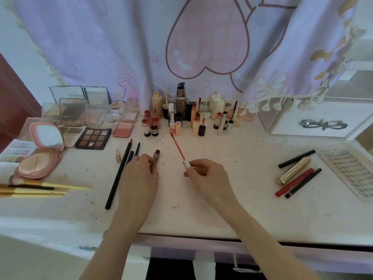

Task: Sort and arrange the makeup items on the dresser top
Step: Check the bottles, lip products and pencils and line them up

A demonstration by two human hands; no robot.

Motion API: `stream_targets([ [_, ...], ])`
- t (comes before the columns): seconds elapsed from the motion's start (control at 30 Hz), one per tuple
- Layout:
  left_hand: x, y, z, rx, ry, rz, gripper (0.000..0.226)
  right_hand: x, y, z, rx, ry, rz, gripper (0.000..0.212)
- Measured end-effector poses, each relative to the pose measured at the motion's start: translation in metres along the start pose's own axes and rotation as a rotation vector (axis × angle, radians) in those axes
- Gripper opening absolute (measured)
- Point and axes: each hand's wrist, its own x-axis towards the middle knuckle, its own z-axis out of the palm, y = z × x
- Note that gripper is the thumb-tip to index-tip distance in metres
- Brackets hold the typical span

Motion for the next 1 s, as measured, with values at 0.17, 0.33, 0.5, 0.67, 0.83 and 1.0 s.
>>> stream_targets([
  [0.17, 0.000, -0.005, -0.004, 0.019, 0.025, -0.002, 0.017, -0.002, -0.003, 0.029, -0.224, 0.046, -0.131, 0.009],
  [0.33, 0.000, -0.013, -0.006, -0.022, 0.017, 0.033, 0.020, -0.006, -0.004, 0.049, -0.328, 0.078, -0.235, 0.017],
  [0.5, 0.001, -0.018, -0.005, -0.073, -0.004, 0.067, 0.020, -0.010, -0.001, 0.055, -0.411, 0.057, -0.367, 0.022],
  [0.67, 0.002, -0.019, -0.006, -0.154, -0.040, 0.055, 0.021, -0.008, 0.016, 0.059, -0.439, 0.112, -0.521, 0.013],
  [0.83, 0.002, -0.020, -0.010, -0.215, -0.087, 0.024, 0.025, -0.007, 0.022, 0.059, -0.515, 0.117, -0.665, 0.034],
  [1.0, 0.003, -0.019, -0.012, -0.210, -0.121, 0.022, 0.027, -0.006, 0.021, 0.054, -0.602, 0.084, -0.690, 0.037],
])
